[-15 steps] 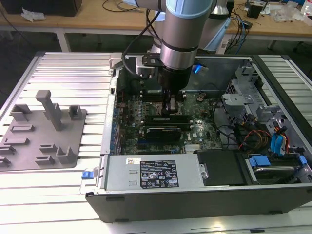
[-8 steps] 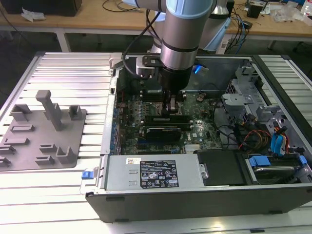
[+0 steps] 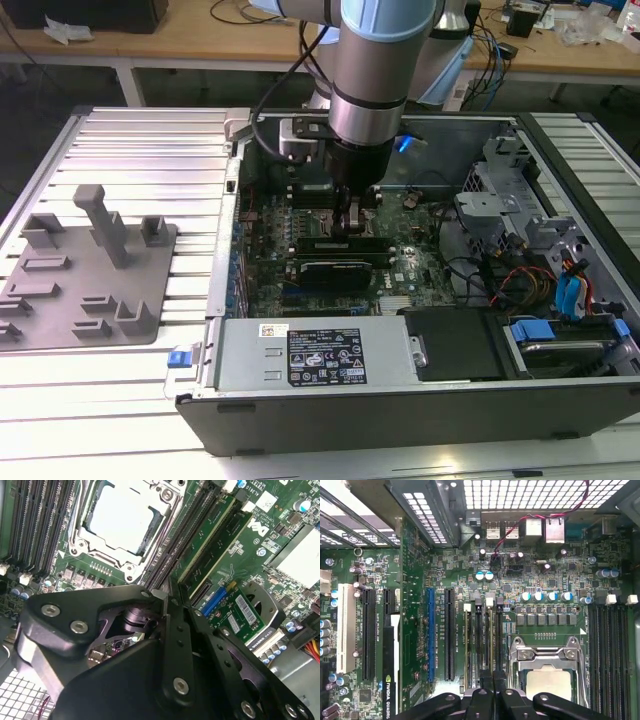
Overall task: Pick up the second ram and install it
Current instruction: 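Insert the second ram into the second slot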
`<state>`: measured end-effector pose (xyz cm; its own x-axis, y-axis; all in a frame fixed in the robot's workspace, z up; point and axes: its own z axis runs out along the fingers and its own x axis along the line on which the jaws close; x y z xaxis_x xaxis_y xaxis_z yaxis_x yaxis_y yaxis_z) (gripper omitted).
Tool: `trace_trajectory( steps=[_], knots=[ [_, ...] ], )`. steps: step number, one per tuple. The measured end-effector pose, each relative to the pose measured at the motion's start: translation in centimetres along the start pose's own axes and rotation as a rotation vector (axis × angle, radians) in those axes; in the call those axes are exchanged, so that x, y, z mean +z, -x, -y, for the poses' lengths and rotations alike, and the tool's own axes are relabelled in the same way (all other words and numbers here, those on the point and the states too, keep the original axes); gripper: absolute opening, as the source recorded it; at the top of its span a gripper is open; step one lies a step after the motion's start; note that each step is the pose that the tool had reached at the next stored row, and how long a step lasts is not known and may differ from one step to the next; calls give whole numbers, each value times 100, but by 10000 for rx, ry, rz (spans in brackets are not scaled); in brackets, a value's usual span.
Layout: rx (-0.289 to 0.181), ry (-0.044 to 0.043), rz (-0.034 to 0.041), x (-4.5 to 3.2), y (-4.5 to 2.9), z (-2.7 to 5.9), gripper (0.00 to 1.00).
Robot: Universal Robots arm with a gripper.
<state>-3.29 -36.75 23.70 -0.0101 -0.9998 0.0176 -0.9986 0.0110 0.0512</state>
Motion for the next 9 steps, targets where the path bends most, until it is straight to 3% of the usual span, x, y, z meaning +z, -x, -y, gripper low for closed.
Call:
trace_trajectory(
  steps=[9],
  knots=[
    [-1,0,3,34,1,2,9]
  ],
)
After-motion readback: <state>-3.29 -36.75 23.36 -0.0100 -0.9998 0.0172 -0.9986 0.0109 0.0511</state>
